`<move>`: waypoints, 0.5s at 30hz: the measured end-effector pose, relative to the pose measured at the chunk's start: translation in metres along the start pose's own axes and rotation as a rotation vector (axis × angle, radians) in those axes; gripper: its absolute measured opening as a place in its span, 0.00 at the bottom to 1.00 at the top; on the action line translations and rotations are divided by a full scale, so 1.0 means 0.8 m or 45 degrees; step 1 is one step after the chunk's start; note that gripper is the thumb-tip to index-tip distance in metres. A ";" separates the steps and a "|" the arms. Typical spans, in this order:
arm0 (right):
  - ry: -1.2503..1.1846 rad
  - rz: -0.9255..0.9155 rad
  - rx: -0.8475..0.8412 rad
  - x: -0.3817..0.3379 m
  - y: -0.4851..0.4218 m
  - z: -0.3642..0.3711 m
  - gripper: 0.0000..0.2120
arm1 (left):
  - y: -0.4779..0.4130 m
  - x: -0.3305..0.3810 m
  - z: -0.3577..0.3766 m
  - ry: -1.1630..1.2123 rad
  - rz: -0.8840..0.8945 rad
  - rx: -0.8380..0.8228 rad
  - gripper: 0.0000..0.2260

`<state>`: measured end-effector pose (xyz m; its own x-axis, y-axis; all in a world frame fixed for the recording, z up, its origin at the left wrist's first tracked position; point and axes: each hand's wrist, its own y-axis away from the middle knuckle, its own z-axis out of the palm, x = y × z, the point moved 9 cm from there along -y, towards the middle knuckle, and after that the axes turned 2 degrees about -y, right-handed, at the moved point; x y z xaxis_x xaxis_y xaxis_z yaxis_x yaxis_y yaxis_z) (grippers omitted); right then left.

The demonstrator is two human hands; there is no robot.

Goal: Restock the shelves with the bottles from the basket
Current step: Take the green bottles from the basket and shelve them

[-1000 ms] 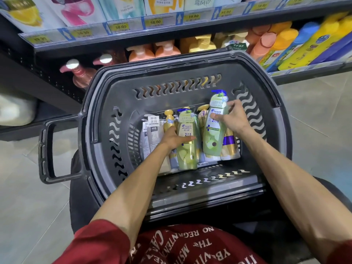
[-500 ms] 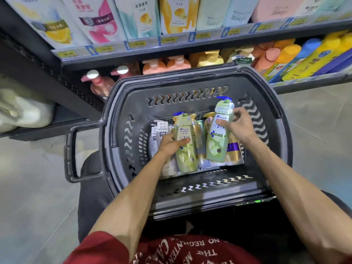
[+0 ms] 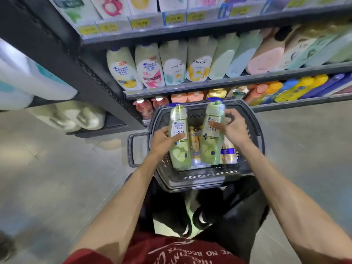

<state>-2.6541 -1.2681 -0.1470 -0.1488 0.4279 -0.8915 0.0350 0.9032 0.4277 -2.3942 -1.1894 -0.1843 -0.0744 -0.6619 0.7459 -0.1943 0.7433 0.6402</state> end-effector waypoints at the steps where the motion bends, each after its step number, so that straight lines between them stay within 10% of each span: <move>1: -0.003 -0.007 -0.018 -0.025 0.012 0.004 0.25 | 0.017 0.019 -0.010 0.009 0.016 0.007 0.18; 15: -0.014 -0.139 -0.120 -0.354 0.198 -0.030 0.26 | 0.281 0.275 -0.112 0.120 0.242 0.119 0.18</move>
<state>-2.6300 -1.2467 0.1767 -0.1357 0.3279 -0.9349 -0.0736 0.9377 0.3395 -2.3670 -1.1588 0.1403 -0.0274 -0.4956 0.8681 -0.2755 0.8385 0.4700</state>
